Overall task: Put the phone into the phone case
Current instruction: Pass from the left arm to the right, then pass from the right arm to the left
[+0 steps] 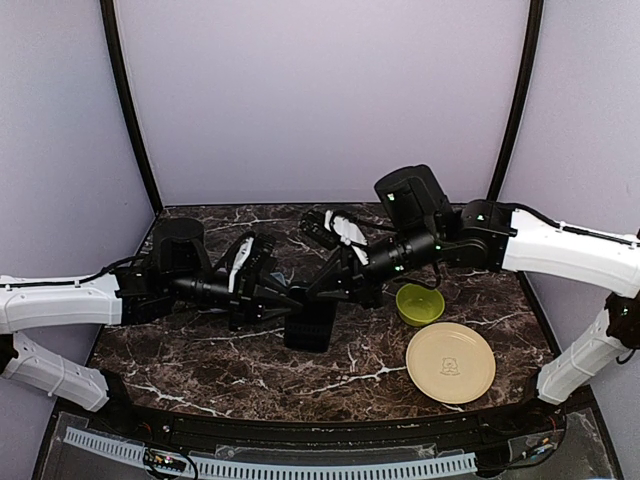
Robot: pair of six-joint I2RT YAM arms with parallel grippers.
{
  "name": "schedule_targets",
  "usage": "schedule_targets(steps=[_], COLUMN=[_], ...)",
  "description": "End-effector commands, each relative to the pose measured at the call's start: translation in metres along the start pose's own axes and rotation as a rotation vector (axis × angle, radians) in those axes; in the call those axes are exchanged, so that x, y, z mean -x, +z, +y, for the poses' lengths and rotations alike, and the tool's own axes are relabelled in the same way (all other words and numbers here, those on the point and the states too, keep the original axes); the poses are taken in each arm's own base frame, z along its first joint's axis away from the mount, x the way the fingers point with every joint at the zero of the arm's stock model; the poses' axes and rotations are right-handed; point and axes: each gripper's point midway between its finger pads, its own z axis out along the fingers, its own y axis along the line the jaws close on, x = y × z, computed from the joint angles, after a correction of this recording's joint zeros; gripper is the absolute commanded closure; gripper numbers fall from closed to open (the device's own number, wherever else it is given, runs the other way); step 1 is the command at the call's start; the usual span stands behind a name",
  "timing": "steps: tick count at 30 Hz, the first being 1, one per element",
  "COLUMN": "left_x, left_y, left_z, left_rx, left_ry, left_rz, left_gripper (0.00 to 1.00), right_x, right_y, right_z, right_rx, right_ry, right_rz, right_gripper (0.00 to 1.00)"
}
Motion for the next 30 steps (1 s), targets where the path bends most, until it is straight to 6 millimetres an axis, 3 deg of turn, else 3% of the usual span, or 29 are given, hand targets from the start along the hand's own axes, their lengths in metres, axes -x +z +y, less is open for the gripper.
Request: schedule_targets(steps=[1,8,15,17,18,20,23,25,30], left_x=[0.041,0.038,0.035,0.037,0.040,0.046,0.053,0.059,0.079], left_y=[-0.004,-0.001,0.001,0.000,-0.002,-0.007,-0.014,-0.019,-0.040], left_z=[-0.007,-0.008,-0.008,-0.008,-0.008,-0.008,-0.004,-0.005,0.000], left_rx=[-0.024,-0.041,-0.052,-0.046,-0.040,-0.012,0.035,0.046,0.050], left_ry=[0.080,0.066,0.057,0.061,0.062,0.077,0.094,0.100,0.036], left_rz=[-0.111,-0.102,-0.092,-0.100,-0.110,-0.135,-0.173,-0.204,-0.317], left_gripper=[0.80,0.81,1.00,1.00,1.00,1.00,1.00,1.00,1.00], right_x=[0.024,0.033,0.034,0.033,0.030,0.025,0.013,0.005,-0.003], right_y=[-0.014,-0.019,-0.016,-0.016,-0.016,-0.016,-0.021,-0.024,-0.026], right_z=[-0.002,0.005,0.009,0.009,0.007,0.003,-0.006,-0.010,-0.007], right_rx=[-0.019,0.014,0.047,0.046,0.038,0.013,-0.024,-0.031,-0.011], right_ry=[-0.002,-0.021,-0.024,-0.026,-0.023,-0.019,0.009,0.045,0.078], right_rz=[-0.065,-0.083,-0.079,-0.079,-0.074,-0.073,-0.095,-0.116,-0.164], right_gripper=[1.00,1.00,1.00,1.00,0.94,0.69,0.49,0.42,0.41])
